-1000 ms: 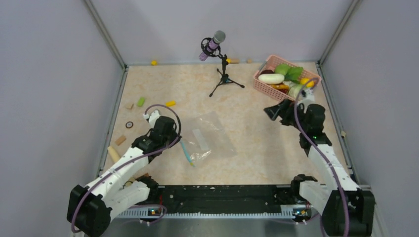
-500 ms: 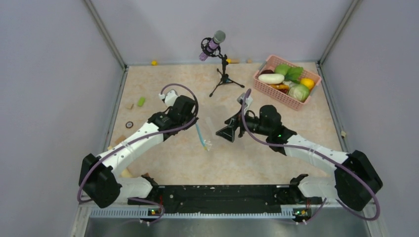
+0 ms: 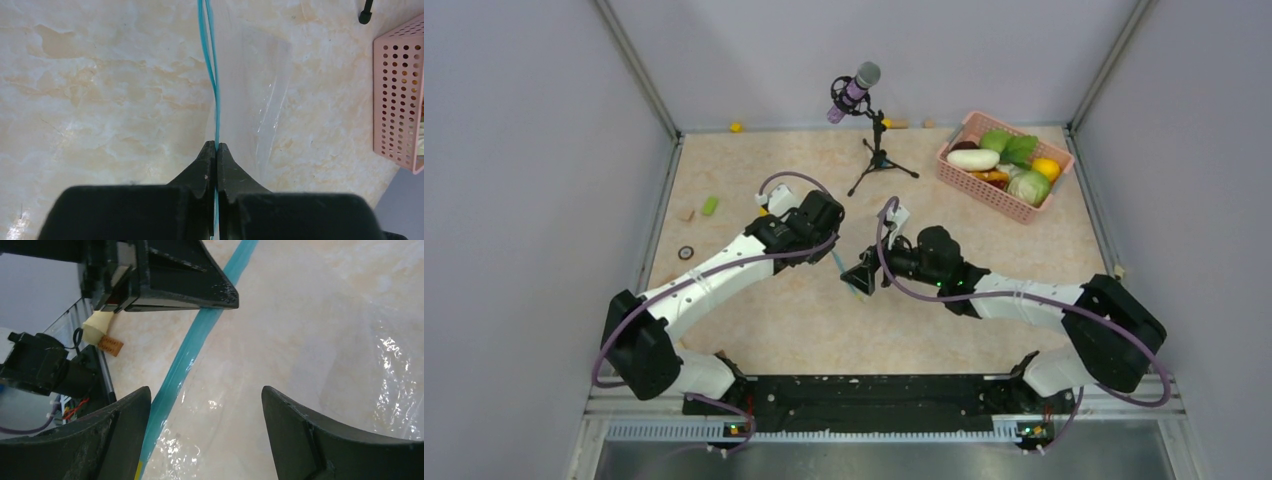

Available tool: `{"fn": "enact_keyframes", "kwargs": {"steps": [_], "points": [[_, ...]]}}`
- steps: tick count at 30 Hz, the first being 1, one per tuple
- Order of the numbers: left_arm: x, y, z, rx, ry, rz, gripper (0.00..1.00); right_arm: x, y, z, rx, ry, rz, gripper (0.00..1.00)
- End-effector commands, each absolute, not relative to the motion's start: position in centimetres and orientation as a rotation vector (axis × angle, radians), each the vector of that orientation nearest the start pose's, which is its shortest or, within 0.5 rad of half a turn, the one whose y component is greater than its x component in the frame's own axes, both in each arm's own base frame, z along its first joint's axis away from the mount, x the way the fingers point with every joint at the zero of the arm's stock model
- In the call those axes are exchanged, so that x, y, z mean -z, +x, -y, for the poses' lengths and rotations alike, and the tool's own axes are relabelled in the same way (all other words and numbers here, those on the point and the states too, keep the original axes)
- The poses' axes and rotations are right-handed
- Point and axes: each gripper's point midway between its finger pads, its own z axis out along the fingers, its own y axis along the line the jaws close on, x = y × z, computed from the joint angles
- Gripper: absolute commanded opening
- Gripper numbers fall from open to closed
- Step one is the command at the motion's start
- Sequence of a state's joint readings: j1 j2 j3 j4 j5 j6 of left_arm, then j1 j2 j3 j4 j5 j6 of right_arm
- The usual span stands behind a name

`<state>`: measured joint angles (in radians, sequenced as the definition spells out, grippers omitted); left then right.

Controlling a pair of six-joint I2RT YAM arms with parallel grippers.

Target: Place the food in the zip-top bag and seal the zipper

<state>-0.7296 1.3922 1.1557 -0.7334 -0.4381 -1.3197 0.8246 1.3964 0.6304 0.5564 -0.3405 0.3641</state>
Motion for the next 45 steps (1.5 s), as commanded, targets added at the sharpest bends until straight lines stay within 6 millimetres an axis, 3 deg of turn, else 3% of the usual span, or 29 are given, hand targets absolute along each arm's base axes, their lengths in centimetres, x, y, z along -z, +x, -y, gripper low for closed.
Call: {"fn": "enact_keyframes", "kwargs": {"steps": [1,5,8,11,13,16,17,19,21,24,25,26,28,30,34,40,45], "points": [[-18.2,29.7,21.5,0.441,-0.913,-2.188,0.0,-18.0,25.0,-36.1,-1.058,-0.651,-1.703,0.79],[-18.7,29.7,22.3,0.455,-0.866,-2.2,0.0,-17.2,25.4,-36.4,-1.045,-0.651,-1.735,0.74],[-18.6,29.6,22.6,0.45,-0.839,-2.21,0.0,-16.8,25.7,-36.1,-1.017,-0.634,-1.749,0.62],[-18.7,29.7,22.7,0.452,-0.814,-2.213,0.0,-16.8,25.9,-36.0,-1.01,-0.621,-1.751,0.45],[-18.9,29.7,22.9,0.459,-0.789,-2.215,0.0,-16.6,26.1,-35.9,-1.004,-0.6,-1.761,0.24],[-18.9,29.7,23.2,0.462,-0.754,-2.223,0.0,-16.2,26.2,-36.0,-0.999,-0.599,-1.786,0.02],[-18.8,29.8,23.2,0.454,-0.741,-2.227,0.0,-16.2,26.2,-36.1,-1.004,-0.607,-1.793,0.0],[-18.9,29.9,23.3,0.445,-0.704,-2.23,0.0,-16.3,25.9,-36.4,-1.028,-0.612,-1.795,0.0],[-19.5,30.0,23.1,0.436,-0.655,-2.226,0.13,-16.8,25.5,-36.5,-1.061,-0.612,-1.788,0.0],[-20.6,29.8,21.9,0.402,-0.599,-2.191,0.67,-17.8,25.1,-36.3,-1.097,-0.592,-1.779,0.0],[-21.0,29.6,21.4,0.392,-0.578,-2.174,0.81,-18.0,25.2,-36.1,-1.109,-0.57,-1.784,0.0],[-21.3,29.4,20.8,0.389,-0.547,-2.157,0.89,-18.4,25.3,-35.8,-1.134,-0.545,-1.788,0.0],[-23.1,28.8,20.0,0.434,-0.462,-2.085,0.94,-18.9,25.5,-35.0,-1.207,-0.494,-1.799,0.0],[-23.5,28.1,19.0,0.457,-0.401,-2.026,0.96,-20.0,26.0,-34.1,-1.304,-0.438,-1.768,0.0],[-23.5,26.8,17.4,0.567,-0.362,-1.862,0.98,-21.4,24.6,-33.8,-1.477,-0.476,-1.692,0.0],[-26.4,25.6,17.7,0.768,-0.313,-1.664,0.98,-22.6,23.1,-34.6,-1.594,-0.578,-1.595,0.0],[-26.8,25.8,18.2,0.821,-0.324,-1.644,0.98,-23.1,22.6,-34.5,-1.591,-0.634,-1.504,0.0]]}}
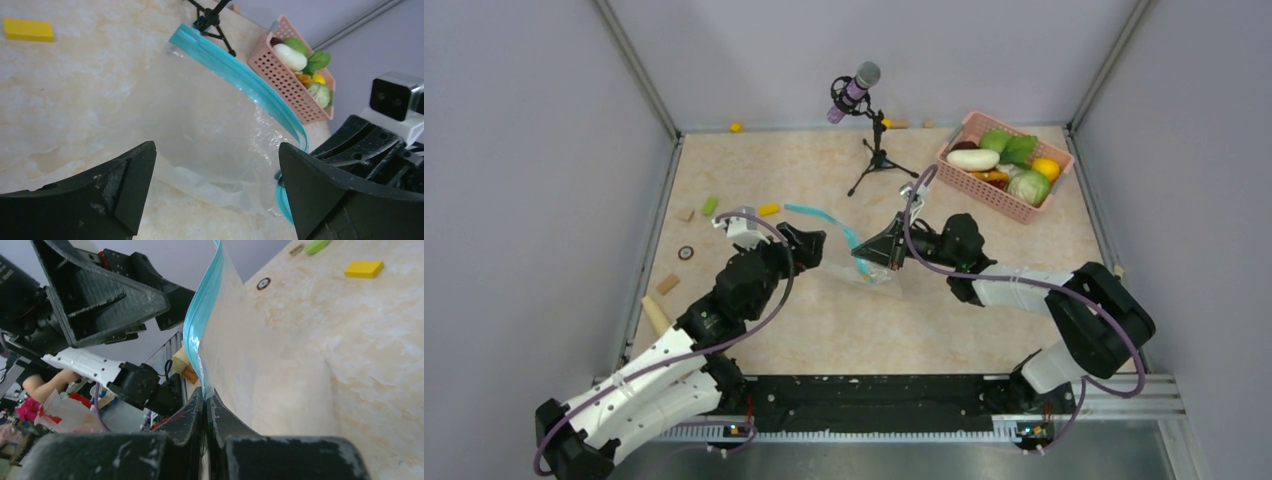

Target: Place the food in the zip-top bag and seal the zipper

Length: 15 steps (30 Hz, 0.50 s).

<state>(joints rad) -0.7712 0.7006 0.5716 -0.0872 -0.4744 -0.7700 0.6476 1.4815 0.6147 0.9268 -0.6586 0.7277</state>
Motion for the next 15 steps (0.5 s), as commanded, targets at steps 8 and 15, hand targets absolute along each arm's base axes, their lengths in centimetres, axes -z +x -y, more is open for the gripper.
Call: {"fn": "enact_keyframes", "kwargs": {"steps": [8,15], "points": [[-29.1,25.7,21.1,0.998,-0.179,-1.575,0.97,-22.1,24.8,-33.9,-1.377,-0.647,-1.544,0.0],[-27.7,26.7,21.9,1.038,-0.185,-1.616,0.76,-22.7,25.0,-33.9,-1.358,-0.658,-1.534,0.0]]}}
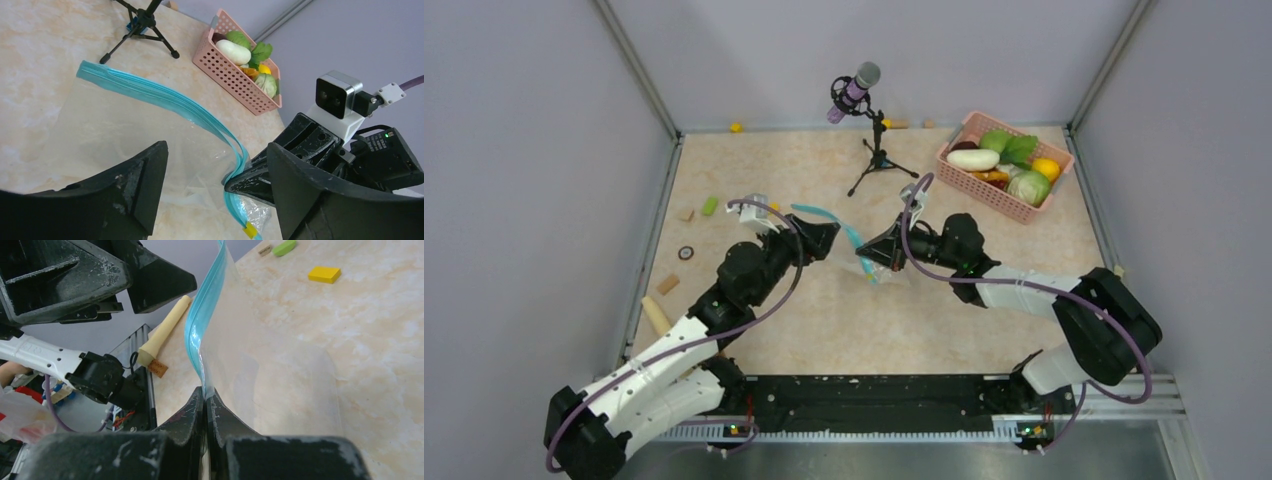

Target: Place the food in the zip-top bag and seal the zipper

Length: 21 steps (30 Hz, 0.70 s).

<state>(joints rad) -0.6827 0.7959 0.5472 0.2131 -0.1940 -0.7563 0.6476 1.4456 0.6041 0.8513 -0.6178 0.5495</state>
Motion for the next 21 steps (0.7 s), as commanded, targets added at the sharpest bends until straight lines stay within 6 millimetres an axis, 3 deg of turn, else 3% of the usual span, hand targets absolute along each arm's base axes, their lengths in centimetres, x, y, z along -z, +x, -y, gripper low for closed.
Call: {"fn": "enact_keyframes", "kwargs": {"steps": [1,12,21], "points": [[-27.6,26.8,21.9,1.047,-0.186,-1.62,0.72,-22.8,24.9,-34.0,-1.367,-0.659,-1.532,0.0],[-26.4,27.7,22.7,1.149,-0.188,-1.665,0.57,-23.1,24.6,-33.9,-1.382,-0.66,-1.523,0.0],[-24.8,28.4,23.3,1.13,-0.204,-1.738,0.54,-23.4,24.2,-33.9,-1.395,-0.672,-1.508,0.0]]}}
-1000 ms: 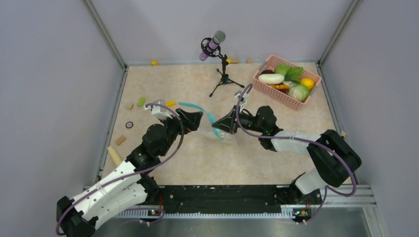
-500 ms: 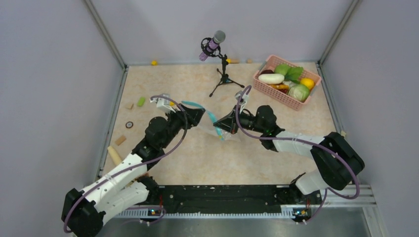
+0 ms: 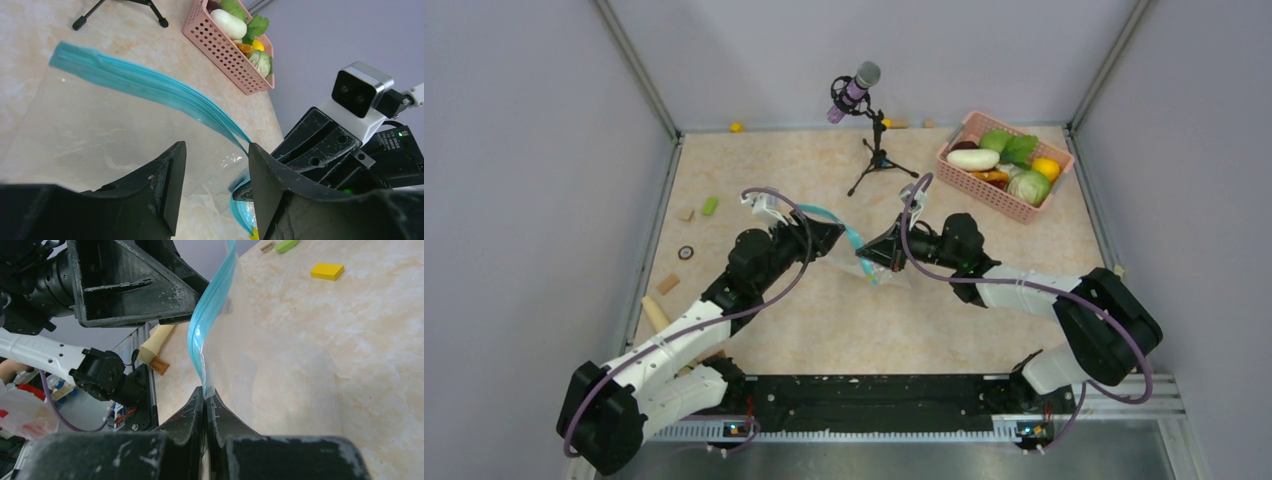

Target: Place the food in the zip-top bag and seal the zipper

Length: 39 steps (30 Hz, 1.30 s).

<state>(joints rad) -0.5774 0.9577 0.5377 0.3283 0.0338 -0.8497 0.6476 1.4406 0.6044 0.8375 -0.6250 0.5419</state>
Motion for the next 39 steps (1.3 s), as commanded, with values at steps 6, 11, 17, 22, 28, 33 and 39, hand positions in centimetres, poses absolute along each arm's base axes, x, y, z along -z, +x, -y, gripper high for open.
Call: {"fn": "enact_keyframes", "kwargs": {"steps": [6,11,17,22,28,33,39], "points": [[-24.8,28.5,23.1,1.115,-0.214,-1.736,0.53,-23.7,23.8,-34.2,-1.412,-0.692,-1.491,0.0],[-24.5,28.6,23.2,1.11,-0.211,-1.753,0.5,-23.5,23.7,-34.5,-1.398,-0.71,-1.49,0.0],[-24.5,28.6,23.5,1.121,-0.192,-1.757,0.47,-23.3,23.8,-34.6,-1.386,-0.706,-1.5,0.0],[-24.3,28.7,24.0,1.126,-0.178,-1.774,0.41,-23.0,24.0,-34.6,-1.345,-0.714,-1.514,0.0],[-24.4,28.7,24.5,1.149,-0.155,-1.782,0.41,-22.0,24.1,-35.2,-1.238,-0.76,-1.552,0.0],[-24.3,28.5,24.7,1.156,-0.145,-1.791,0.32,-22.2,23.9,-35.8,-1.207,-0.772,-1.547,0.0],[-24.0,28.6,24.9,1.154,-0.135,-1.809,0.0,-22.8,23.8,-35.6,-1.211,-0.763,-1.53,0.0]]}}
